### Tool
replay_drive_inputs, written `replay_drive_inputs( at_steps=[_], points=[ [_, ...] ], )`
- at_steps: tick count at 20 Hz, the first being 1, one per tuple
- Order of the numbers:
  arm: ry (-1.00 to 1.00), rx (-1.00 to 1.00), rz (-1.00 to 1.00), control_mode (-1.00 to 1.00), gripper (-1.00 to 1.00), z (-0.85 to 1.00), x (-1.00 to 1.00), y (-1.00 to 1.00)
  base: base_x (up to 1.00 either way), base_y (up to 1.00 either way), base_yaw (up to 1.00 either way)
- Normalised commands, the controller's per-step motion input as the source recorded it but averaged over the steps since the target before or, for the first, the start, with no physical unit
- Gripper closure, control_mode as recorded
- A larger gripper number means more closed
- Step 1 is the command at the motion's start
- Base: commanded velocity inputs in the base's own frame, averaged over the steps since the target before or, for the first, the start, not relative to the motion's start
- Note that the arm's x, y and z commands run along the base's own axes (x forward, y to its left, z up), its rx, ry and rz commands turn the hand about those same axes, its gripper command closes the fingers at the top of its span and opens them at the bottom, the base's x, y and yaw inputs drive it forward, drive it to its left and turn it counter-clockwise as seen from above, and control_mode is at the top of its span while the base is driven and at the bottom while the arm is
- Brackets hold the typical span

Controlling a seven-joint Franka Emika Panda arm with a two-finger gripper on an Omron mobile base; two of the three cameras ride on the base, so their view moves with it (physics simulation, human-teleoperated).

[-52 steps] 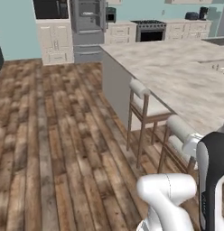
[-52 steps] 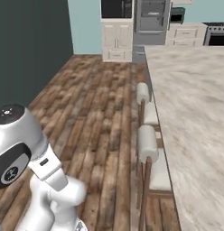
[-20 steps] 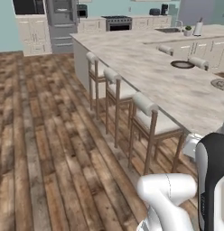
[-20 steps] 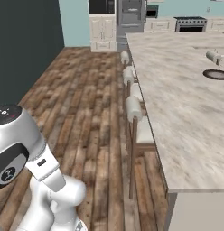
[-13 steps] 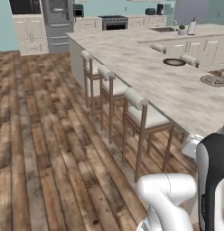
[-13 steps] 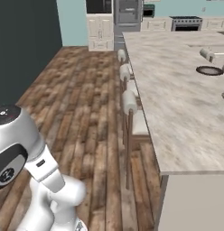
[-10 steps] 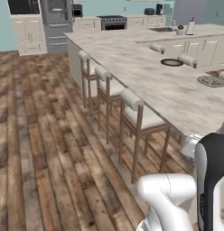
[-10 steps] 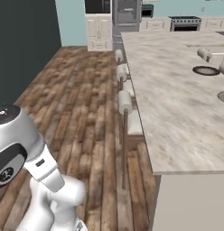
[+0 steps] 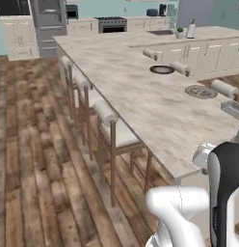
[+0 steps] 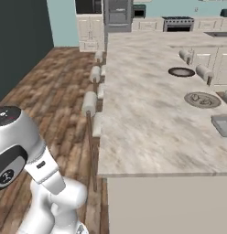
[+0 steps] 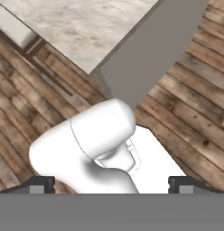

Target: Place two dumplings into each of the tupperware containers and then place the containers in the fridge.

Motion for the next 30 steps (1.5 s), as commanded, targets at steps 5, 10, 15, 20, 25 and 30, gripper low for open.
replay_drive_inputs(
  at_steps=[5, 10, 15, 20, 25, 30],
  points=[
    [0.0, 0.0, 0.0, 1.0, -1.0, 0.0, 0.0, 0.0, 0.11, -0.98, 0.0],
    [0.0, 0.0, 0.0, 1.0, -1.0, 0.0, 0.0, 0.0, 0.15, -0.99, 0.0],
    [0.0, 0.0, 0.0, 1.0, -1.0, 0.0, 0.0, 0.0, 0.09, -0.95, 0.01],
    [0.0, 0.0, 0.0, 1.0, -1.0, 0.0, 0.0, 0.0, 0.07, -0.98, 0.05],
    [0.0, 0.0, 0.0, 1.0, -1.0, 0.0, 0.0, 0.0, 0.01, -1.0, 0.06],
    [0.0, 0.0, 0.0, 1.0, -1.0, 0.0, 0.0, 0.0, 0.0, -1.0, 0.11]
  ],
)
